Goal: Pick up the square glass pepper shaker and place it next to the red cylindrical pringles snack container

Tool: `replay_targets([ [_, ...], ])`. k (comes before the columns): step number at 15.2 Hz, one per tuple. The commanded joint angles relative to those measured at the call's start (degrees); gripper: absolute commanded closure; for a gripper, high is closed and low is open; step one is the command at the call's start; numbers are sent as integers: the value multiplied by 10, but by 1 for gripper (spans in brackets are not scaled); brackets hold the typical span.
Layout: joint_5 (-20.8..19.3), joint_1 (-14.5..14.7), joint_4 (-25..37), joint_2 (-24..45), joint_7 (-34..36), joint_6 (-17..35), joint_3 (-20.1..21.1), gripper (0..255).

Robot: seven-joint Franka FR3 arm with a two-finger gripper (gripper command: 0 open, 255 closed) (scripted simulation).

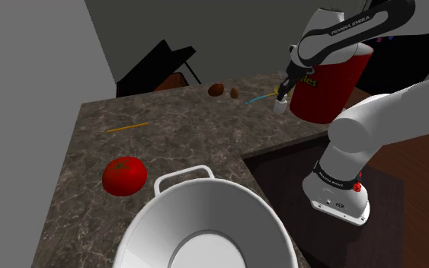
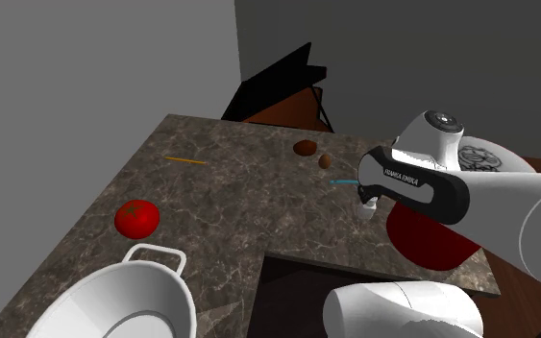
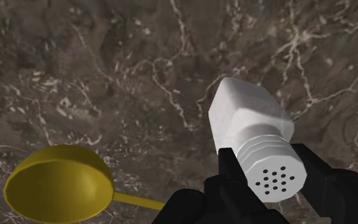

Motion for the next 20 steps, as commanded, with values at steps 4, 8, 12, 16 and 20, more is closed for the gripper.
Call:
replay_targets([
  [4, 0, 0, 0, 0, 0, 1, 0, 0],
  [8, 0, 0, 0, 0, 0, 1, 0, 0],
  [12, 4, -11, 35, -71, 2, -106, 18, 0],
  [16, 5, -11, 35, -71, 2, -106, 19, 0],
  [20, 5, -11, 35, -71, 2, -106, 19, 0],
])
